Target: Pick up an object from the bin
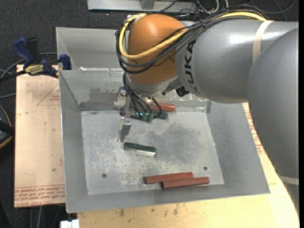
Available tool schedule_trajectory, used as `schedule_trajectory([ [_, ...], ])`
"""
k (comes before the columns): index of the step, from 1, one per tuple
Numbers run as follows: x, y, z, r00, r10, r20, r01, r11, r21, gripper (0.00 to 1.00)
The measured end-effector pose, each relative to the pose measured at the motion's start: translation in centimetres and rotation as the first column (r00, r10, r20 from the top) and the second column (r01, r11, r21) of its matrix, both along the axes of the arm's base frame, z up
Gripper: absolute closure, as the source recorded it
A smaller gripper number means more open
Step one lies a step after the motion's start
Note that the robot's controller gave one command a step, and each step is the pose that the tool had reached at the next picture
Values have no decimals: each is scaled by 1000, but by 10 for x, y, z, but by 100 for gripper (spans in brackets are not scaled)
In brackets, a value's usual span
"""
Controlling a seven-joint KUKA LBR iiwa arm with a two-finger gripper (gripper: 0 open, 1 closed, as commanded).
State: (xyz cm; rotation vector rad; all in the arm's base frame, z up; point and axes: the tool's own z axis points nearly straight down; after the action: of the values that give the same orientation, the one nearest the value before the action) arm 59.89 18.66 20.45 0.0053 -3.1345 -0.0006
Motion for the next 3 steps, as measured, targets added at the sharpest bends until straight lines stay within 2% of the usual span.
schedule_trajectory([
  [1,2,-1,4,1000,-3,8,3,1000,1,0],
  [2,-19,-40,-73,1000,18,10,-18,1000,2,0],
  [3,-22,-66,-70,999,-52,4,52,999,0,0],
])
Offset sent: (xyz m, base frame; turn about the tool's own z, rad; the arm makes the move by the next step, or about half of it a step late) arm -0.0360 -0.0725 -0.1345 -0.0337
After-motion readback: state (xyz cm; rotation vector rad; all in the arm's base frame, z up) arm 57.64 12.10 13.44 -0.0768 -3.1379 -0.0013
